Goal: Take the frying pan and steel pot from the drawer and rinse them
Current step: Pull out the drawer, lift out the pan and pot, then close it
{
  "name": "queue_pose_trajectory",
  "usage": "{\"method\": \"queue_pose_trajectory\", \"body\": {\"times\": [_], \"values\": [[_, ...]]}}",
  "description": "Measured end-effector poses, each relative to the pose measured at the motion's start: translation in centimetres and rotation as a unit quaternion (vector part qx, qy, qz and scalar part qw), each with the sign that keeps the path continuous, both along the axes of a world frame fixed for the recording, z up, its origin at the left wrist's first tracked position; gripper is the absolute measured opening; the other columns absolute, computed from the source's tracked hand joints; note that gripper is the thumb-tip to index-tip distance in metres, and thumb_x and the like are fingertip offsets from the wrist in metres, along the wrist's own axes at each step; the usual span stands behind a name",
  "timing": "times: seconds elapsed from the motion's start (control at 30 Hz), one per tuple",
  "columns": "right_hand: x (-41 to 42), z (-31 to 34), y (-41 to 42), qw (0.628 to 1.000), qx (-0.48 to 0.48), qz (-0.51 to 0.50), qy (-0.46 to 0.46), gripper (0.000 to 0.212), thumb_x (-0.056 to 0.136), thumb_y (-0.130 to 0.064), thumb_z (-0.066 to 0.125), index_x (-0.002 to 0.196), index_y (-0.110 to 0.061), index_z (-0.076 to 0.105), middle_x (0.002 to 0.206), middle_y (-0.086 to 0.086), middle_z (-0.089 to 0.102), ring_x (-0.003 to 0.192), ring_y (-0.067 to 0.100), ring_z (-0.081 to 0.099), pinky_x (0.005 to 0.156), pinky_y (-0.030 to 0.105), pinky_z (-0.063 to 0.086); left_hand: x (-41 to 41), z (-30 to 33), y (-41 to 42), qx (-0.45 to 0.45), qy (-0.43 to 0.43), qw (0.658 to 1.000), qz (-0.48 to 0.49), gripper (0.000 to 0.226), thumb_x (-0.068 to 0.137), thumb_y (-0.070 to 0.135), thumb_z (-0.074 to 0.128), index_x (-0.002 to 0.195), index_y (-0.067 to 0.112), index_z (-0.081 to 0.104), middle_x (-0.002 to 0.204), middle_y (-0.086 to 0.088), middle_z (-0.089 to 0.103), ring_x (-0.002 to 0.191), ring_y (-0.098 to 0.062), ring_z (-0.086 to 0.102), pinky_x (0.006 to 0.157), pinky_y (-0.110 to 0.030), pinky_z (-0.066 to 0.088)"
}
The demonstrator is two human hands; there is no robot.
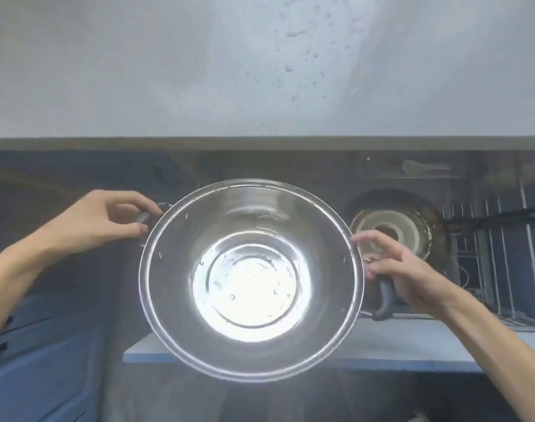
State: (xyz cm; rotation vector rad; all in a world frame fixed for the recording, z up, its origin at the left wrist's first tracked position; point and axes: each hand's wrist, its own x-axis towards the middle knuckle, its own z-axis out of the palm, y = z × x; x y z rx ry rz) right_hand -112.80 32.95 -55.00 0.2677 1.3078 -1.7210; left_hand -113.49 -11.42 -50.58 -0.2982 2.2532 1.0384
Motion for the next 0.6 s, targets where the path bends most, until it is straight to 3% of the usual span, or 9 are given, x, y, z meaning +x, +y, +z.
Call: {"method": "queue_pose_trajectory", "body": {"times": [0.1,0.17,0.3,0.4,0.47,0.6], "values": [[-0.9,4.6,1.4,0.995,-0.099,0.027,-0.008,0.042,0.062,-0.019,0.083,0.097,-0.023,0.060,0.070,0.005,0.053,0.062,0.014,0.053,0.061,0.023,0.046,1.6,4.6,-0.6,0.059,0.064,0.995,0.048,0.061,0.041,0.063,0.081,0.086,0.024,0.070,0.073,-0.006,0.073,0.058,-0.018,0.059,0.057,-0.026,0.047],[-2.4,8.3,1.4,0.993,-0.115,0.022,0.028,0.033,0.067,-0.017,0.080,0.089,-0.020,0.056,0.070,0.004,0.054,0.060,0.014,0.053,0.058,0.021,0.046,0.9,7.8,-0.8,0.092,0.103,0.989,0.059,0.066,0.038,0.069,0.081,0.084,0.023,0.071,0.069,-0.011,0.071,0.051,-0.015,0.054,0.040,-0.028,0.040],[-8.8,14.6,-0.2,0.983,-0.034,-0.061,0.170,0.017,0.073,-0.008,0.073,0.079,-0.018,0.061,0.072,0.008,0.066,0.055,0.021,0.060,0.051,0.027,0.053,-4.8,13.0,-1.0,0.124,0.158,0.977,0.077,0.051,0.049,0.052,0.081,0.094,0.030,0.073,0.075,-0.006,0.073,0.058,-0.014,0.059,0.056,-0.020,0.046],[-15.5,16.8,-1.8,0.957,0.079,-0.070,0.269,0.026,0.075,0.001,0.058,0.074,-0.021,0.070,0.064,0.001,0.063,0.048,0.016,0.056,0.046,0.025,0.052,-10.5,14.1,-0.7,0.119,0.204,0.966,0.109,0.024,0.069,0.027,0.077,0.091,0.037,0.074,0.075,-0.004,0.069,0.058,-0.008,0.056,0.057,-0.015,0.047],[-19.7,16.9,-2.5,0.945,0.130,-0.050,0.295,0.027,0.081,0.010,0.054,0.083,-0.012,0.069,0.064,0.004,0.060,0.051,0.016,0.056,0.051,0.027,0.053,-14.1,13.4,-0.7,0.113,0.222,0.963,0.107,0.028,0.081,0.010,0.071,0.093,0.035,0.074,0.082,-0.007,0.064,0.057,-0.006,0.056,0.057,-0.015,0.047],[-25.8,14.5,-2.7,0.922,0.207,-0.068,0.320,0.022,0.084,0.011,0.052,0.089,-0.006,0.064,0.064,0.003,0.062,0.047,0.013,0.055,0.052,0.024,0.051,-19.4,10.2,0.0,0.103,0.209,0.969,0.085,0.024,0.086,0.010,0.067,0.100,0.030,0.068,0.085,-0.012,0.064,0.064,-0.012,0.059,0.061,-0.016,0.051]]}}
